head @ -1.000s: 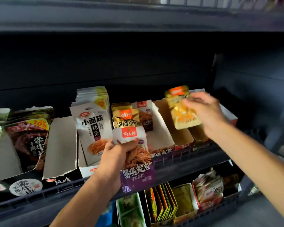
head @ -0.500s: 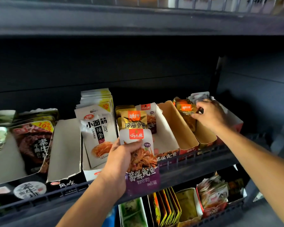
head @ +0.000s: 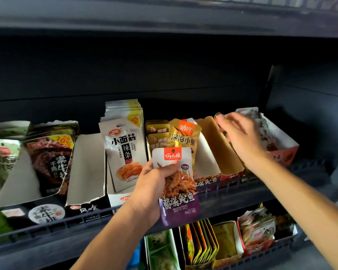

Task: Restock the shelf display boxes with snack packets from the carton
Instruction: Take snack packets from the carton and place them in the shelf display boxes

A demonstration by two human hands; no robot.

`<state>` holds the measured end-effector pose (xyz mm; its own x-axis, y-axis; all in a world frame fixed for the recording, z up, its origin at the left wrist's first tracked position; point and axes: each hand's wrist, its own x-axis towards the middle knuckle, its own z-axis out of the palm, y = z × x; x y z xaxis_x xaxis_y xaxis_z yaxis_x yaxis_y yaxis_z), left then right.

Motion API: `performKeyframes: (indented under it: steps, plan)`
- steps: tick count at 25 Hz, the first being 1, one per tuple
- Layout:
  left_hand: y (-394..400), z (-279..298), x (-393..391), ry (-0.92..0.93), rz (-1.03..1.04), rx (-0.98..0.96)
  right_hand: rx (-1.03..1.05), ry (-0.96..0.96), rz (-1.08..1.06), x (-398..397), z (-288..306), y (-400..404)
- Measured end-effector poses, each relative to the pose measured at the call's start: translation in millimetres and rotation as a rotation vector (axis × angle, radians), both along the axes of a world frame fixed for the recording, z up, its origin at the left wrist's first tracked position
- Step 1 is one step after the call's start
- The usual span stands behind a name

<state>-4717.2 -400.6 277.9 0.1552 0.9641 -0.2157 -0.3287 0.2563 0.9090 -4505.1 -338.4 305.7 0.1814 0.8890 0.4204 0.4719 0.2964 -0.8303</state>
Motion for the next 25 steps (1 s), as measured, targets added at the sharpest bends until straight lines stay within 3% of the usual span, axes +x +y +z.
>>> performKeyframes:
  steps: [2, 4, 6, 8, 11, 16, 19, 22, 25]
  plan:
    - [-2, 1, 3, -0.004, -0.009, 0.014, -0.211, 0.116, 0.37, -27, 8, -23]
    - [-4, 1, 3, 0.037, -0.019, 0.034, -0.239, 0.113, 0.457, -33, 7, -28]
    - [-8, 3, 1, 0.091, -0.005, 0.054, -0.201, 0.257, 0.338, -19, 12, -21]
    - [-7, 1, -2, 0.103, 0.05, 0.039, -0.11, 0.34, 0.076, 14, 22, -8]
    - [-4, 1, -5, 0.058, 0.144, -0.031, -0.071, 0.072, -0.31, 72, 28, 16]
    - [-4, 4, 0, -0.071, 0.107, -0.12, -0.22, -0.288, -0.277, 94, 3, 39]
    - [-1, 1, -4, -0.045, 0.117, -0.056, -0.172, -0.509, -0.275, 93, -11, 51]
    - [-3, 6, -6, -0.044, 0.136, 0.02, -0.021, -0.783, -0.452, 88, -21, 60]
    - [1, 7, -8, -0.061, 0.086, 0.09, -0.023, -0.772, -0.562, 79, -25, 58]
